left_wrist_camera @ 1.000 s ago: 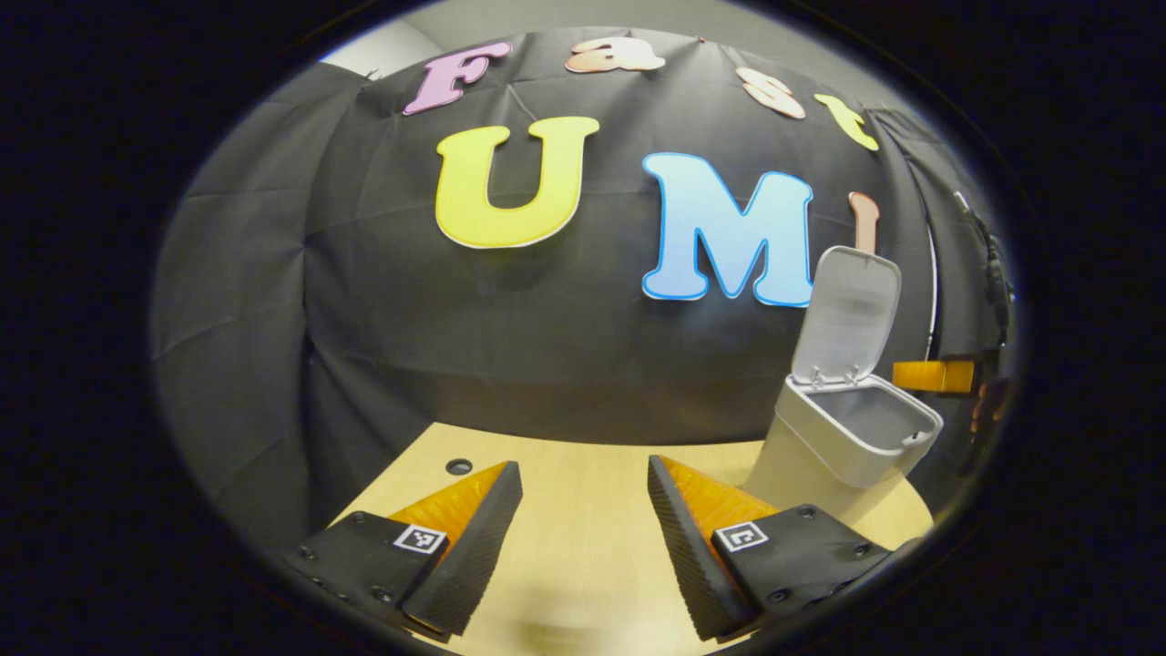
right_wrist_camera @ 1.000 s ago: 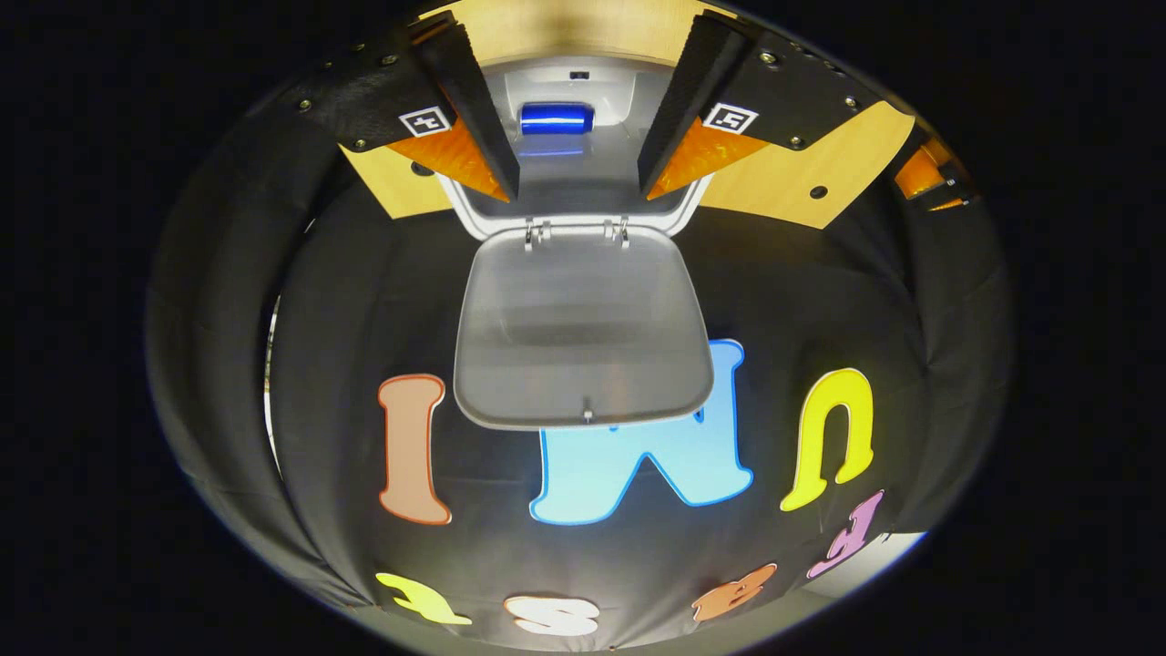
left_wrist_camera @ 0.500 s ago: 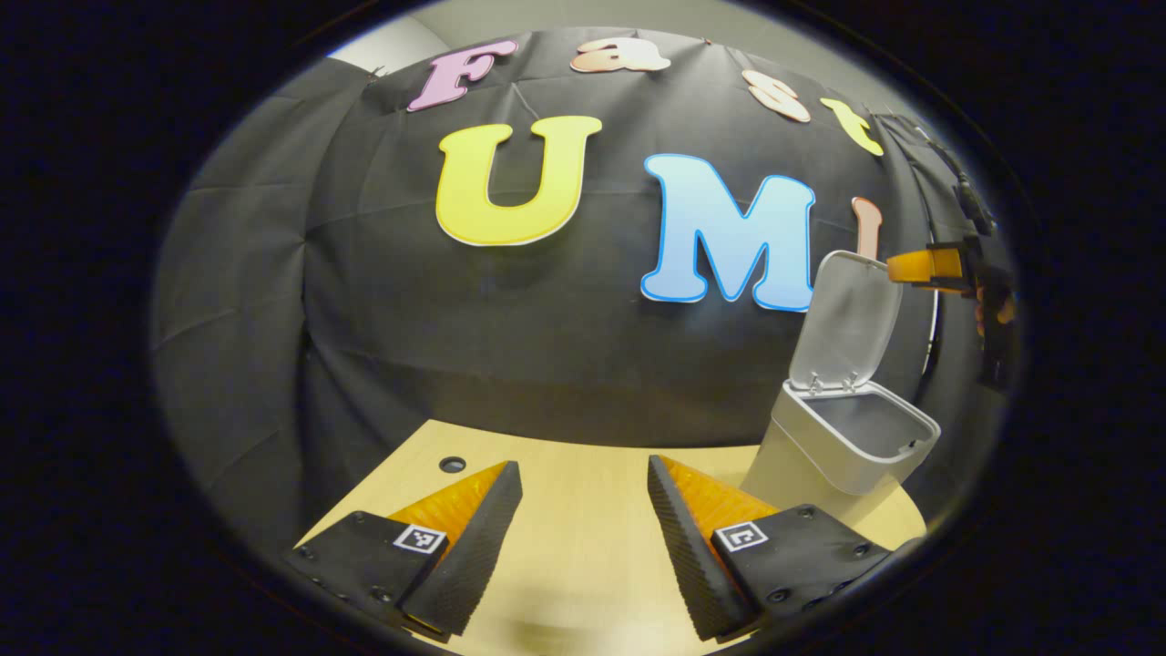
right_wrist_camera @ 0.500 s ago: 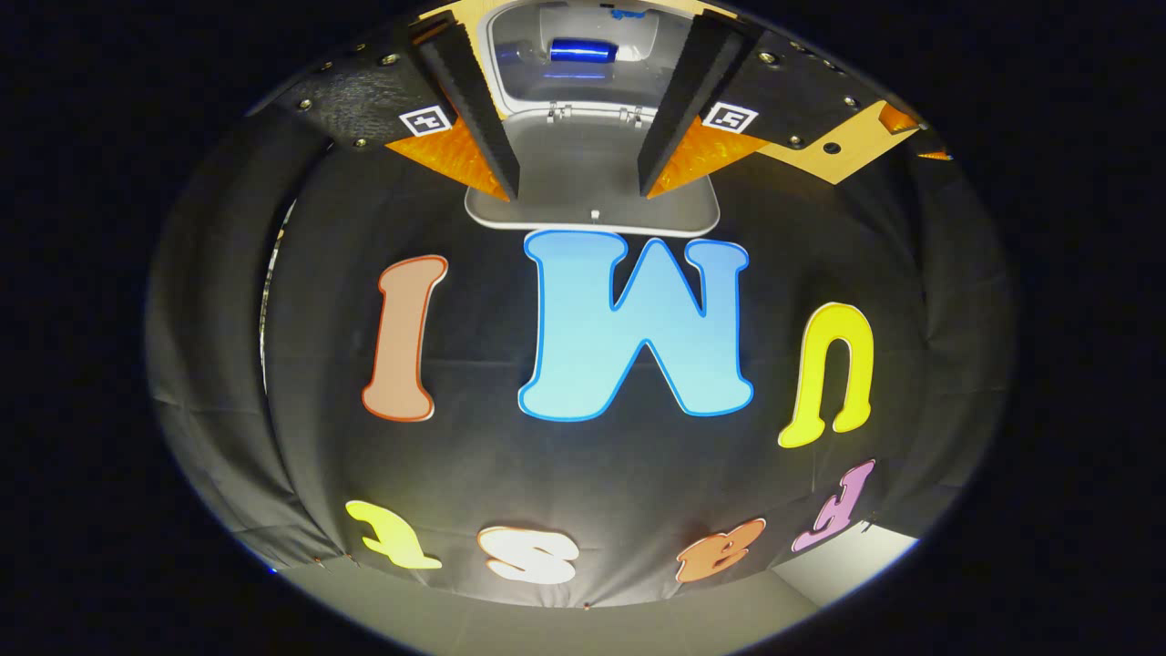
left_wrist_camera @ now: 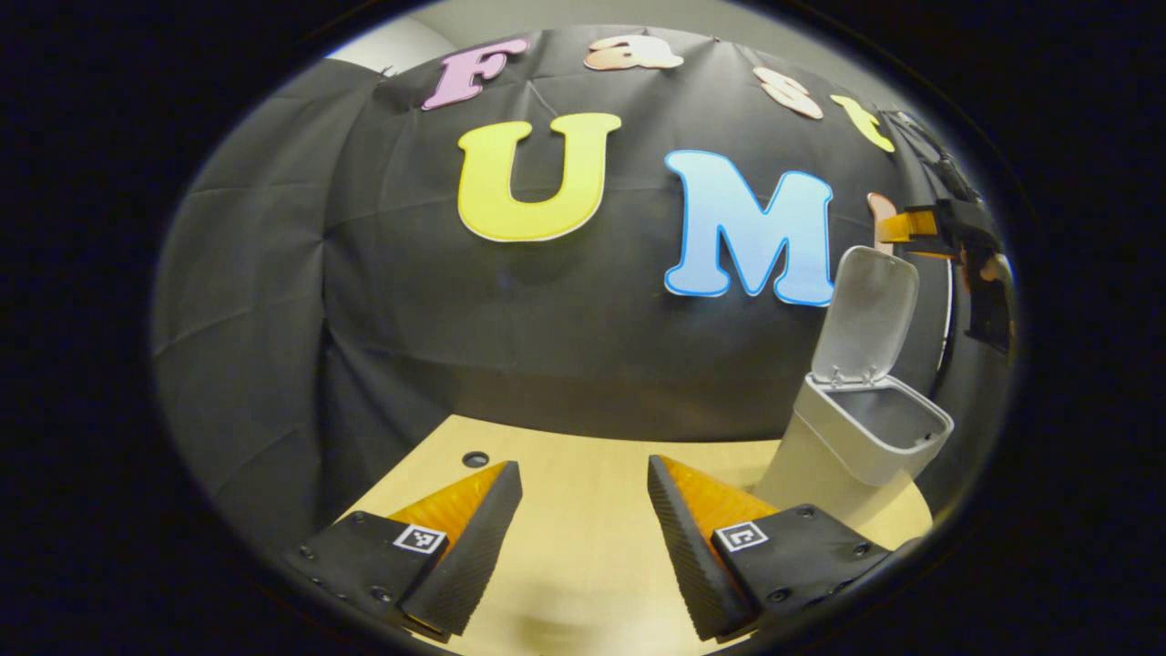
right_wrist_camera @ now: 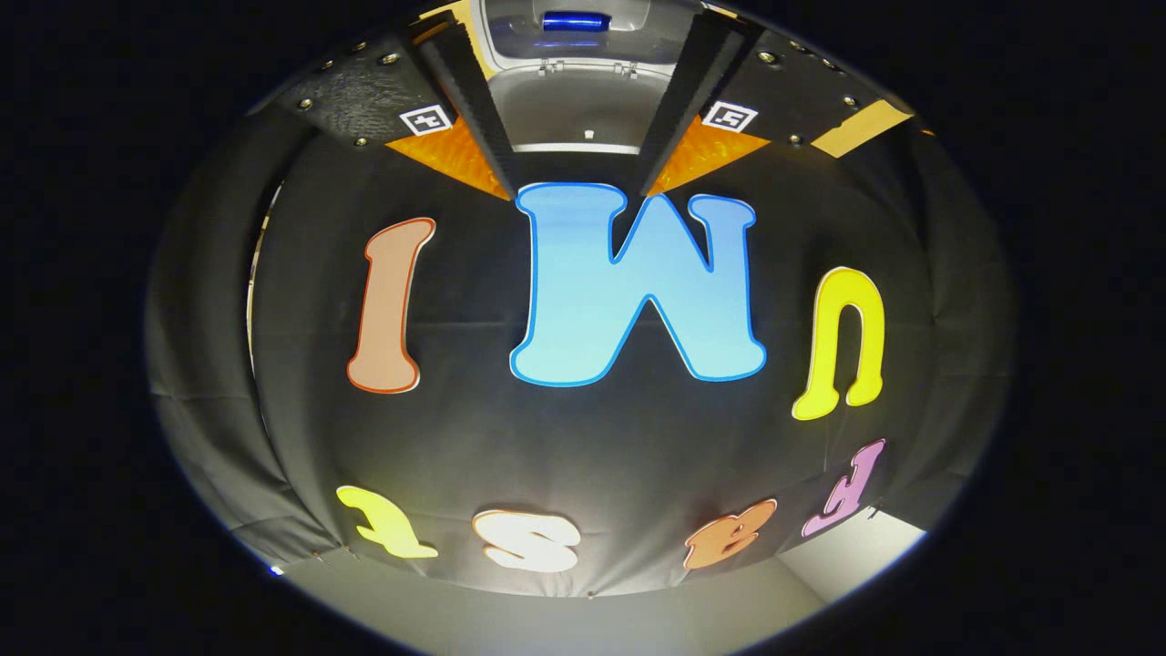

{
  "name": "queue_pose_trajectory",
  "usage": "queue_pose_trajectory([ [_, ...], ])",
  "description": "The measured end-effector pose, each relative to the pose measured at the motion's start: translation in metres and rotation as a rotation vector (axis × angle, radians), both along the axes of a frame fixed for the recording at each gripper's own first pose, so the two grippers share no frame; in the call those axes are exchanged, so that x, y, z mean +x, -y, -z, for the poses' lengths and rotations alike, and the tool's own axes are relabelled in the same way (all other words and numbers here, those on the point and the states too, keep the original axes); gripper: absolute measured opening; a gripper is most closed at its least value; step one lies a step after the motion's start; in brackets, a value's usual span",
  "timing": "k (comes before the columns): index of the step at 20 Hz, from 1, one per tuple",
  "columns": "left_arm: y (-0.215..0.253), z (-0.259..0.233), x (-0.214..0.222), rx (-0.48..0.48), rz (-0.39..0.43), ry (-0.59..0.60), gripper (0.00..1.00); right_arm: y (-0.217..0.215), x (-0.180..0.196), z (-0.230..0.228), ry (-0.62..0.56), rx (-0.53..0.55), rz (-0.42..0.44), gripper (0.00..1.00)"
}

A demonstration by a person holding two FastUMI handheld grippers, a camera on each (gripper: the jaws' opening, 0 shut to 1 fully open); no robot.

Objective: Press the lid of the desktop garbage bin to open it, pick up the crumpled paper on the desktop and throw it into the bin, then pick up the pop can on the desktop and drop it into the bin, and finally close the garbage bin lid.

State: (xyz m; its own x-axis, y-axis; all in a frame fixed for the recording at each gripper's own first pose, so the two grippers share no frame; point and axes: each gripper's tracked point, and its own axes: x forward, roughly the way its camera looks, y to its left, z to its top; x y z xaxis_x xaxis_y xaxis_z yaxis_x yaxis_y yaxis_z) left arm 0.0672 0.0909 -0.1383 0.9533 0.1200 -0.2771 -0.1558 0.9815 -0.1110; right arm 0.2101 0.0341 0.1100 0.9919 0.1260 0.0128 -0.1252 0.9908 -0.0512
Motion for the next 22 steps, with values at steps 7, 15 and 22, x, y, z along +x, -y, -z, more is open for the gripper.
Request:
queue_pose_trajectory([
  [7, -0.024, 0.005, -0.014, 0.017, -0.042, -0.023, 0.92, 0.003, 0.021, 0.014, -0.034, 0.021, 0.018, 0.85],
  [15, -0.012, 0.002, -0.014, 0.027, -0.017, -0.015, 0.92, 0.004, -0.008, 0.027, -0.052, 0.025, 0.006, 0.85],
  [22, 0.019, -0.007, -0.011, 0.046, 0.064, 0.013, 0.9, 0.008, -0.052, 0.053, -0.095, 0.016, -0.005, 0.86],
])
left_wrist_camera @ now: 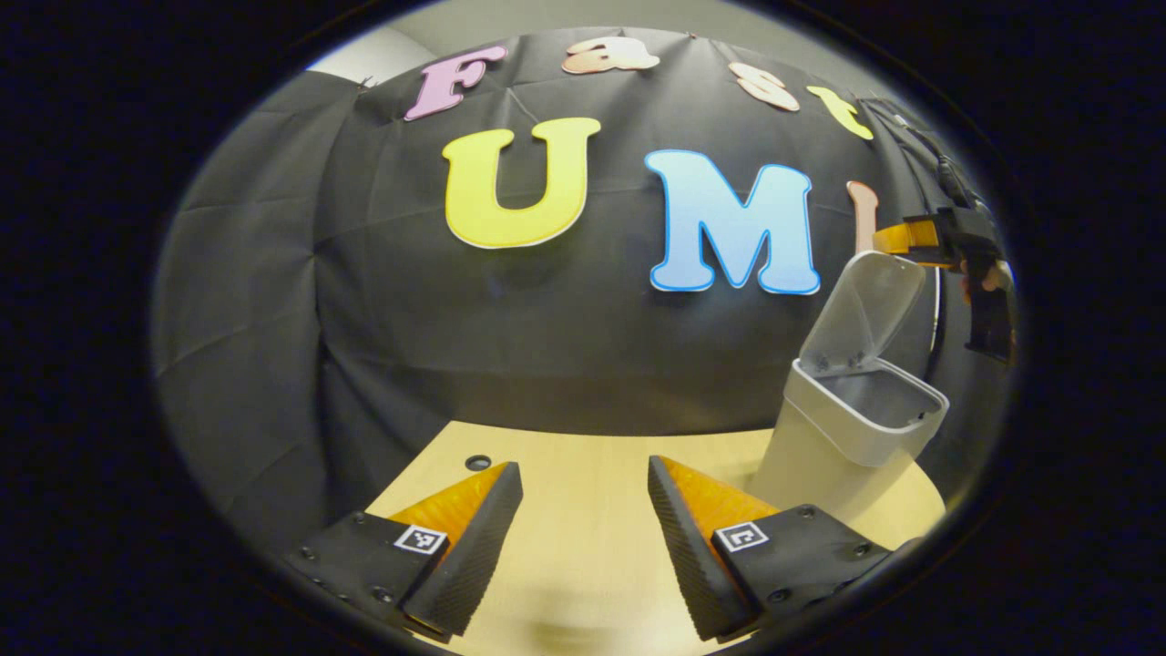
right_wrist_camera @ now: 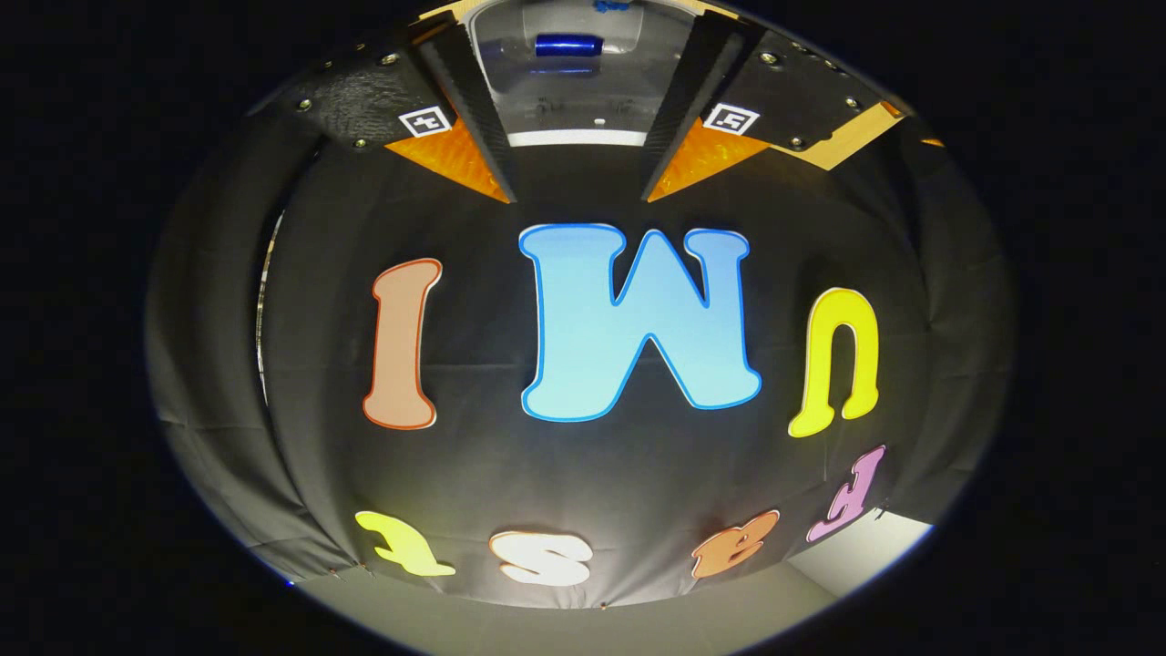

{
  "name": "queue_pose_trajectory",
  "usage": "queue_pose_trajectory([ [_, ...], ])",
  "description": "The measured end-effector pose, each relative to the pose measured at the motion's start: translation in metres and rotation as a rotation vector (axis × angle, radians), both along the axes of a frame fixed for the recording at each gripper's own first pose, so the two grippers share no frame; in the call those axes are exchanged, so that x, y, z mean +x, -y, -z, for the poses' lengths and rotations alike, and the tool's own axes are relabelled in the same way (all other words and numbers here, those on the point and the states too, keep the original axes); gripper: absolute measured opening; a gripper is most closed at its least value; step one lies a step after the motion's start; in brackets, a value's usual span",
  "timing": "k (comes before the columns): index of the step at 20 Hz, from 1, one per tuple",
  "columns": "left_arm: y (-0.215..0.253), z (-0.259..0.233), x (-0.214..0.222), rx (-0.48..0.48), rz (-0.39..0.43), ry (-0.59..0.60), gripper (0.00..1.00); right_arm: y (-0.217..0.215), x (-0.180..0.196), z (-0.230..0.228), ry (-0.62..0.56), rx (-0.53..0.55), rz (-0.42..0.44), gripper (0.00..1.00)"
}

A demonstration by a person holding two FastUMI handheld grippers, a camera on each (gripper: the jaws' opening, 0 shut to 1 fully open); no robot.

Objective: Press the lid of the desktop garbage bin to open it, pick up the crumpled paper on the desktop and throw it into the bin, then pick up the pop can on the desktop and drop it into the bin, and finally close the garbage bin lid.

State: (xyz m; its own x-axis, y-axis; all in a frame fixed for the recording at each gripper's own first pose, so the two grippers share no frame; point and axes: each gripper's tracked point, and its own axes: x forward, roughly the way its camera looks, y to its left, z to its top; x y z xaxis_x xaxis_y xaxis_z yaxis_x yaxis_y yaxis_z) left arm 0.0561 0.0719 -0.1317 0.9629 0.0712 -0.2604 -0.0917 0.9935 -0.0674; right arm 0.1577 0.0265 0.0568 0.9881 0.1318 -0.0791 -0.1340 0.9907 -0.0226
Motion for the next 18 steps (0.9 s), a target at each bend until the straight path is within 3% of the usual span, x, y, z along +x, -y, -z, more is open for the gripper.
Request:
queue_pose_trajectory([
  [9, 0.018, -0.005, 0.002, -0.009, 0.044, 0.017, 0.92, 0.001, -0.029, 0.066, -0.106, -0.039, 0.004, 0.85],
  [18, 0.013, -0.003, -0.001, -0.012, 0.031, 0.011, 0.9, -0.002, -0.036, 0.109, -0.189, -0.039, -0.009, 0.86],
])
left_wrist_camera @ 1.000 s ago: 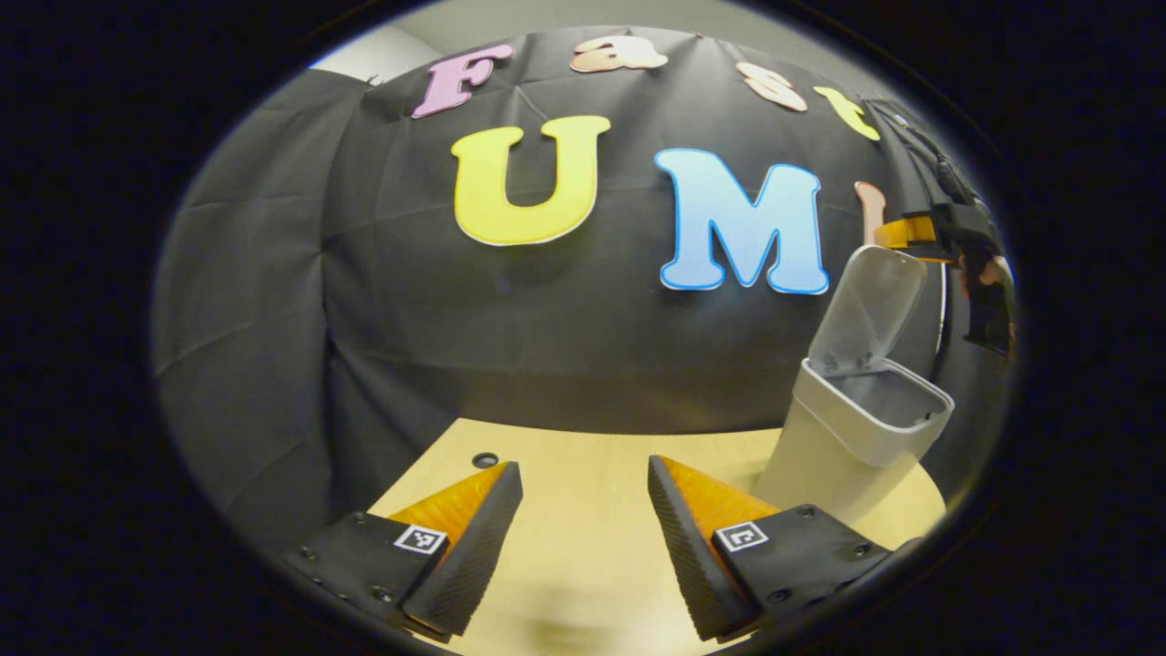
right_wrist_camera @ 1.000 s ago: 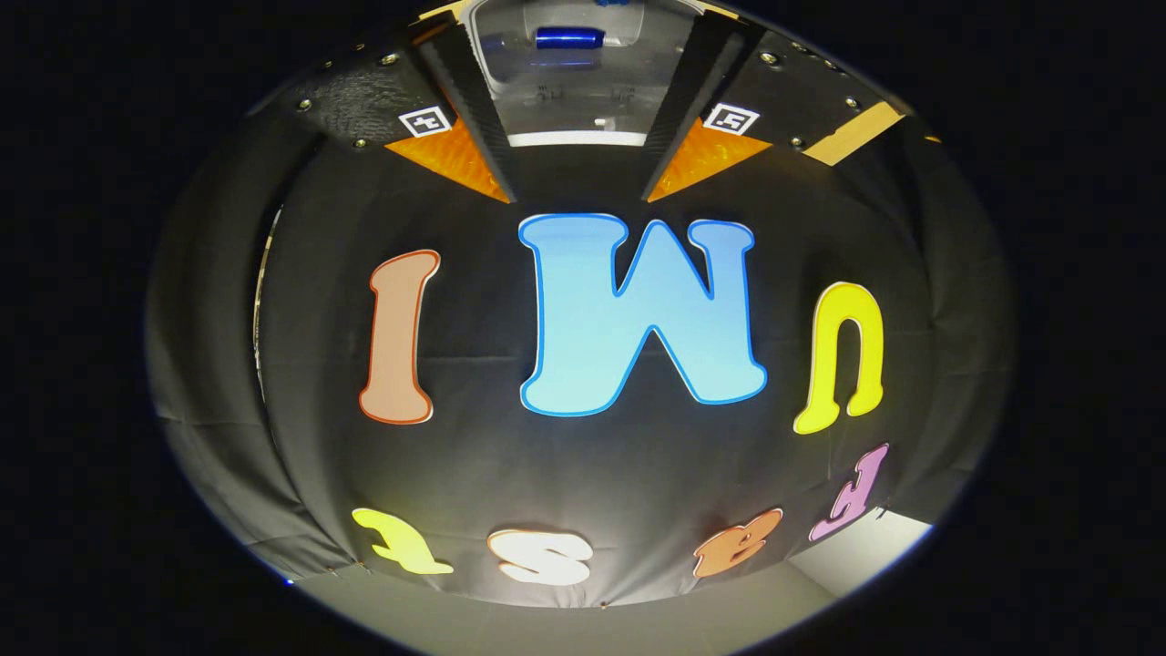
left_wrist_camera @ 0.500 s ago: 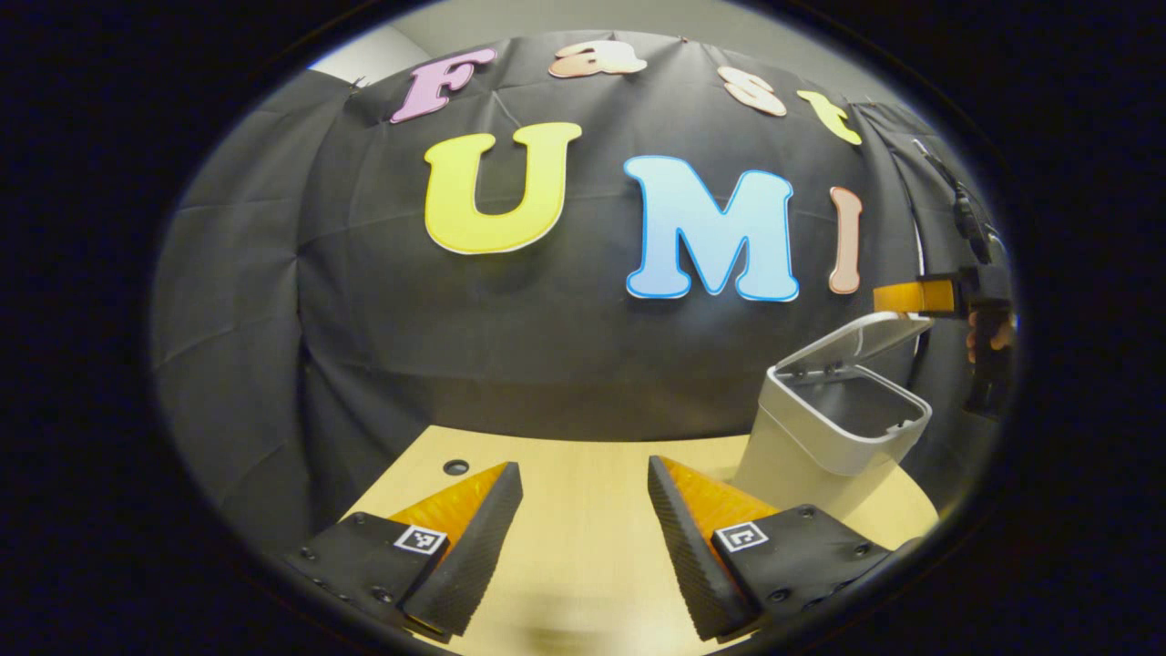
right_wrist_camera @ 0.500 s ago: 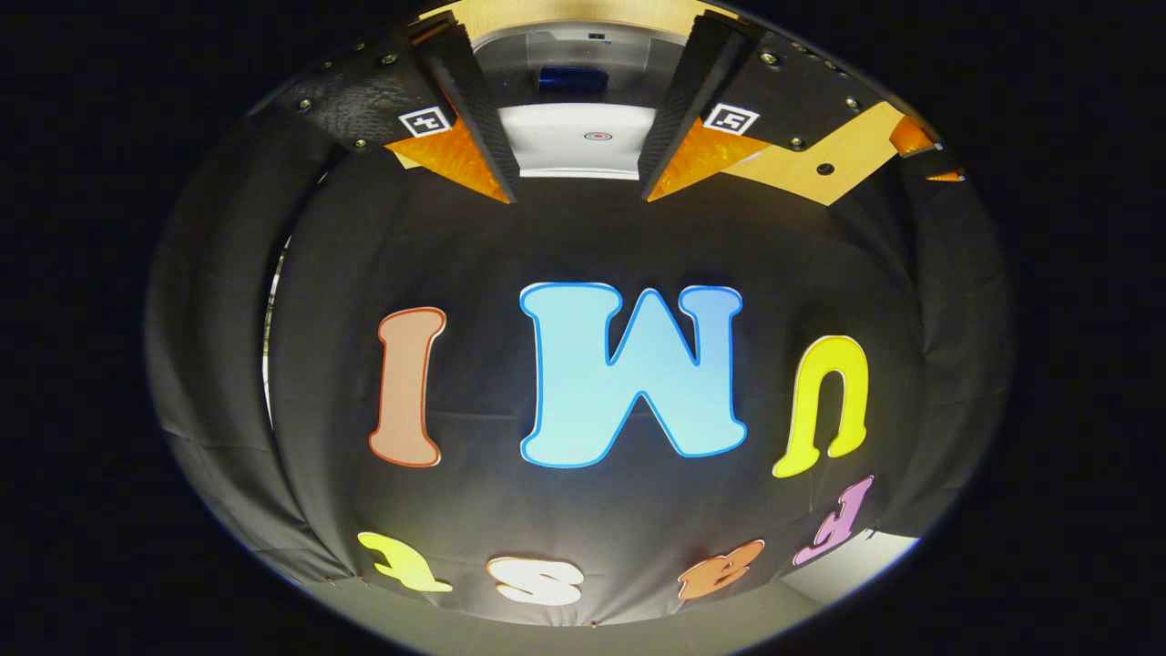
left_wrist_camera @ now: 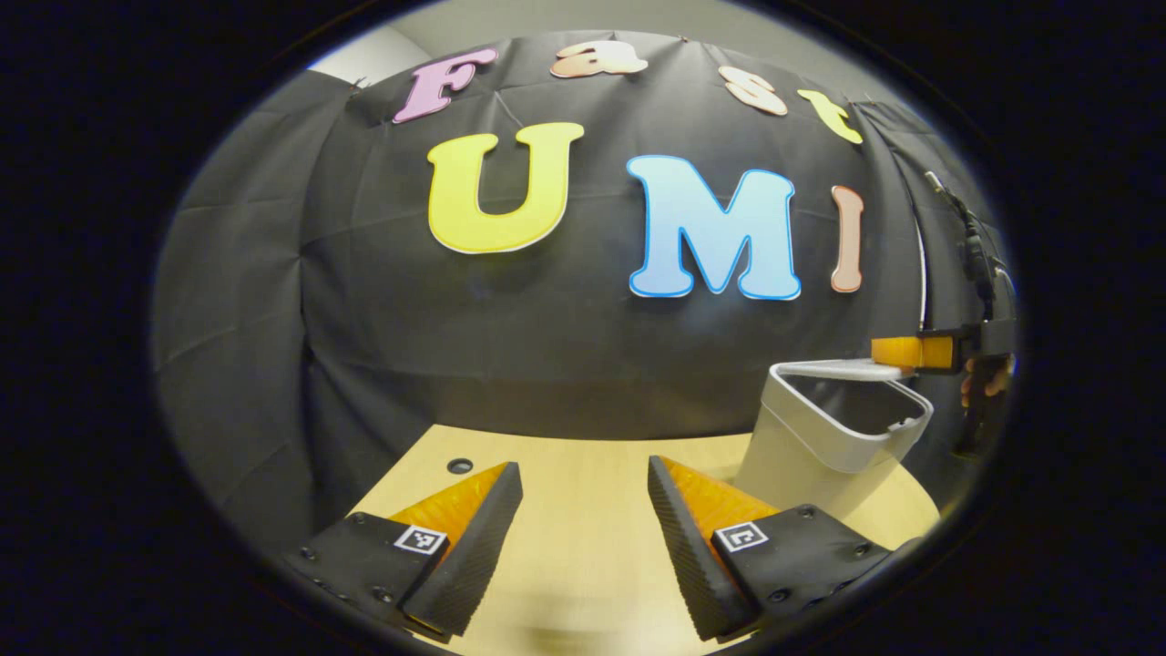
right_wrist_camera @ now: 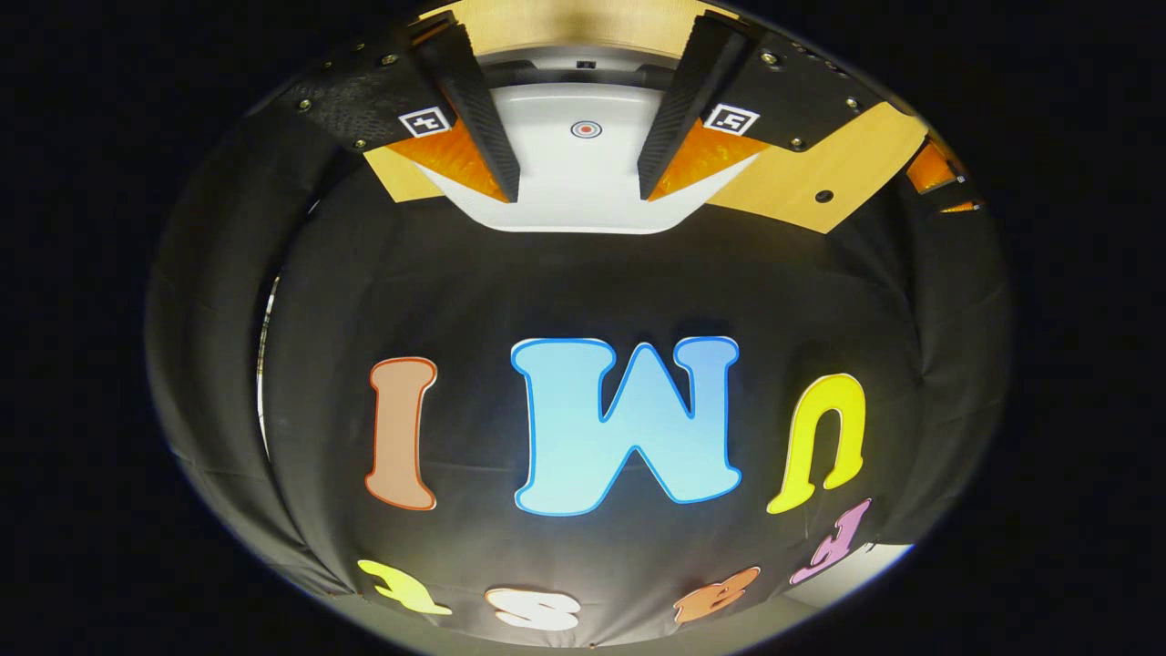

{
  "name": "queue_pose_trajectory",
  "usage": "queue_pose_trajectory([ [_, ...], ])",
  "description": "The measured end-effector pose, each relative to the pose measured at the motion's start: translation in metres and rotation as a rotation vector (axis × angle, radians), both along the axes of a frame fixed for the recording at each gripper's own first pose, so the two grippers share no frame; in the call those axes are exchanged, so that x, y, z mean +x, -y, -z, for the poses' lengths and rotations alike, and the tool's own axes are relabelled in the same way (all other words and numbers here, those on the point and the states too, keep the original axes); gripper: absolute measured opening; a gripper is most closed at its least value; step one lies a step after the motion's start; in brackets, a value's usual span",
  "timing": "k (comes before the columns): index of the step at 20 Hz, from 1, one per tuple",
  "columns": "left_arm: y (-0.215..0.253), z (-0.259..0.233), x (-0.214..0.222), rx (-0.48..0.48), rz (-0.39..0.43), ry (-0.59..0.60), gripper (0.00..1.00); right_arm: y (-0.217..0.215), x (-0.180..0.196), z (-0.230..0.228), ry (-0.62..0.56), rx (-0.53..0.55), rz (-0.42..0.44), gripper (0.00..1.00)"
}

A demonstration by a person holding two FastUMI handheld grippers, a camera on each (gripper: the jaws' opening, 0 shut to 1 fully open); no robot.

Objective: Press the lid of the desktop garbage bin to open it, pick up the crumpled paper on the desktop and throw it into the bin, then pick up the pop can on the desktop and drop it into the bin, and finally close the garbage bin lid.

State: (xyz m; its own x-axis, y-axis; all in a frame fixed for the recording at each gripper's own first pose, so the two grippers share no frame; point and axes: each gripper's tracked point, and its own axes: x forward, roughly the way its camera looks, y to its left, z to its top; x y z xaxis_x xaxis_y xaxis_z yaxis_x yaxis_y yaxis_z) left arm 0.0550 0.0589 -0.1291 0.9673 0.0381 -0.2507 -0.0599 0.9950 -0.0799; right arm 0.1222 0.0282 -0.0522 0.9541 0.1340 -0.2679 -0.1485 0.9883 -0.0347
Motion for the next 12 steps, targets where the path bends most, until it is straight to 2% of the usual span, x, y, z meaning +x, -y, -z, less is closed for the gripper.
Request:
queue_pose_trajectory([
  [12, 0.003, 0.002, 0.001, -0.003, 0.001, -0.009, 0.9, 0.0, -0.004, 0.033, -0.062, -0.013, 0.002, 0.86],
])
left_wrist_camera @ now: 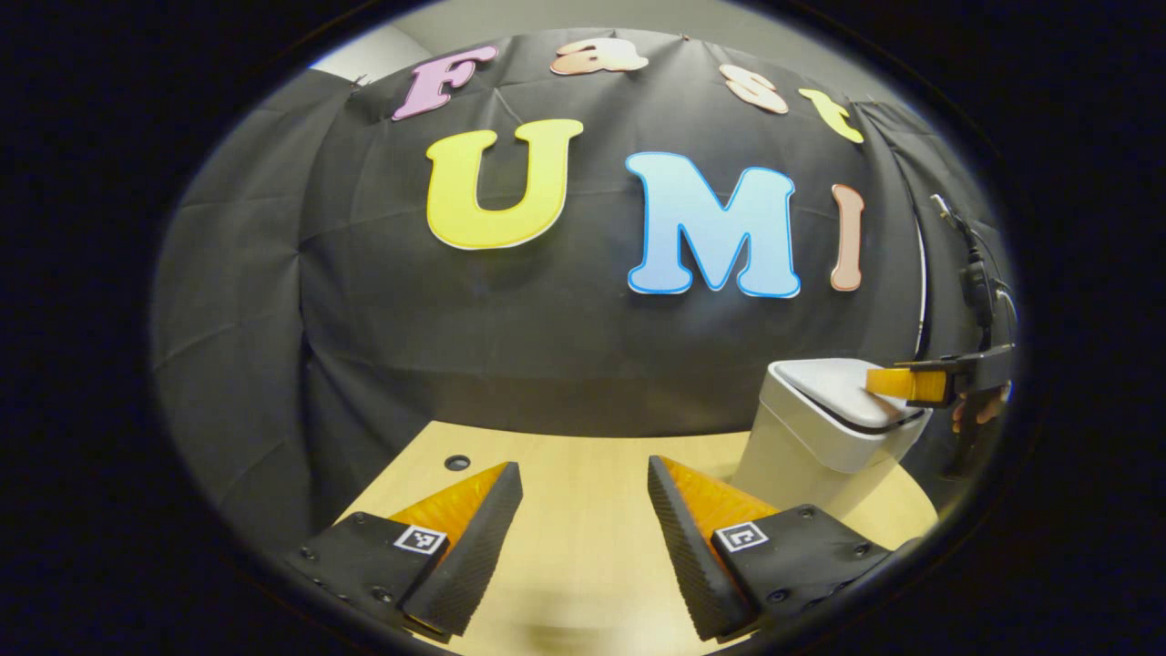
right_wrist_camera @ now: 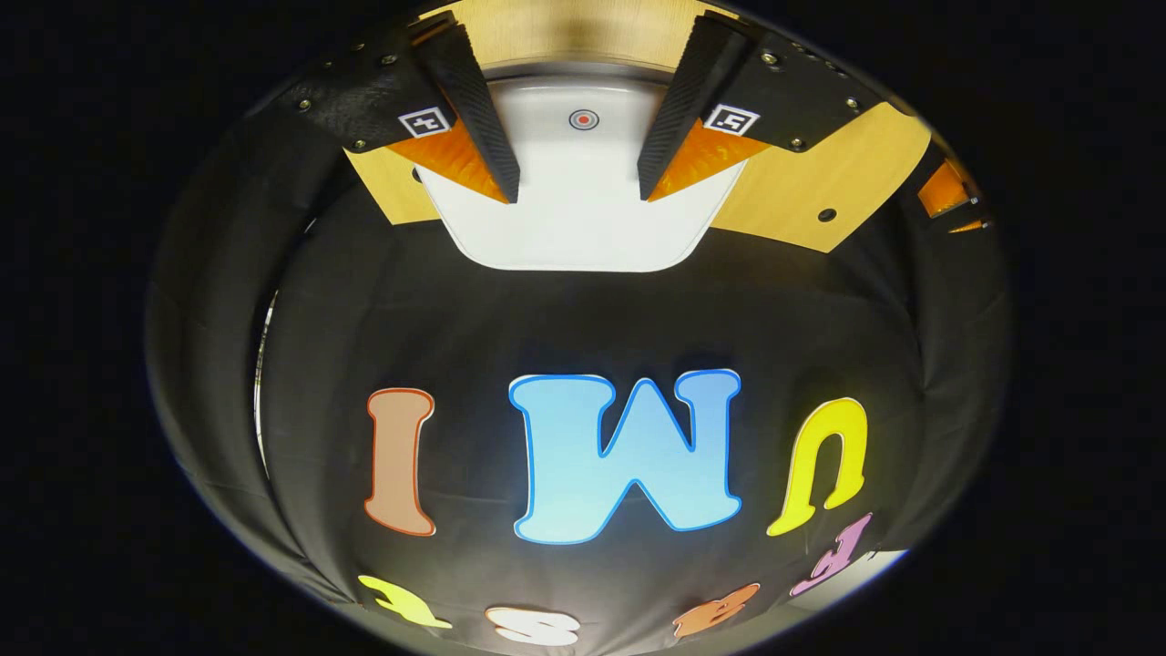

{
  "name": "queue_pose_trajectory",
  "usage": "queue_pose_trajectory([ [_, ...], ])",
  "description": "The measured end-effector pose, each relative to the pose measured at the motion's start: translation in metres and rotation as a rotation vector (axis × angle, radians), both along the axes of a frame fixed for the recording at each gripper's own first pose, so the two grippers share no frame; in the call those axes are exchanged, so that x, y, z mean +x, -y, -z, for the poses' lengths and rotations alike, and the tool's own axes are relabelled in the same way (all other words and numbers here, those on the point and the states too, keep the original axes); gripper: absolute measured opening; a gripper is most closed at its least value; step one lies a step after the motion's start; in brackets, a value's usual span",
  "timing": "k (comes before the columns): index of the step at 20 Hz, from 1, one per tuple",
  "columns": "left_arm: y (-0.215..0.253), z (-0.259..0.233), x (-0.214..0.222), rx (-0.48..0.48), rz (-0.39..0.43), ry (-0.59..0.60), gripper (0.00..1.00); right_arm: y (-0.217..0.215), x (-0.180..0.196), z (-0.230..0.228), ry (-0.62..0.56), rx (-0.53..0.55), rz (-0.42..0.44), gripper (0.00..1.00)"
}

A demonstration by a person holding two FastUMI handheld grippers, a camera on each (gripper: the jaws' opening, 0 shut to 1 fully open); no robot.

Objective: Press the lid of the desktop garbage bin to open it, pick up the crumpled paper on the desktop and throw it into the bin, then pick up the pop can on the desktop and drop it into the bin, and finally close the garbage bin lid.

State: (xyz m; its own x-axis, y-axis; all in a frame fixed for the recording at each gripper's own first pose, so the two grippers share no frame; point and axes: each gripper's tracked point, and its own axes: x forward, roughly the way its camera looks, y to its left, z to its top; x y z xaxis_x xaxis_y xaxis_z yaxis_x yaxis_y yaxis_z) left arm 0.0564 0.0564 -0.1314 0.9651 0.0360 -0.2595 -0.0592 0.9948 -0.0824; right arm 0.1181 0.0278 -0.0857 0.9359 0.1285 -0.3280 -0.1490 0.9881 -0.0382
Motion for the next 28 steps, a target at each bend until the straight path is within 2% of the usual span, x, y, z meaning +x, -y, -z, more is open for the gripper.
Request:
queue_pose_trajectory([
  [10, 0.001, 0.006, 0.003, -0.015, -0.002, -0.011, 0.9, 0.001, -0.003, 0.005, 0.078, -0.002, 0.003, 0.86],
  [18, 0.003, 0.009, 0.004, -0.029, 0.0, -0.016, 0.9, 0.001, -0.005, 0.008, 0.196, -0.007, 0.004, 0.86],
  [28, 0.007, 0.013, -0.004, -0.018, 0.005, -0.02, 0.9, 0.0, -0.005, 0.014, 0.253, 0.022, 0.018, 0.87],
])
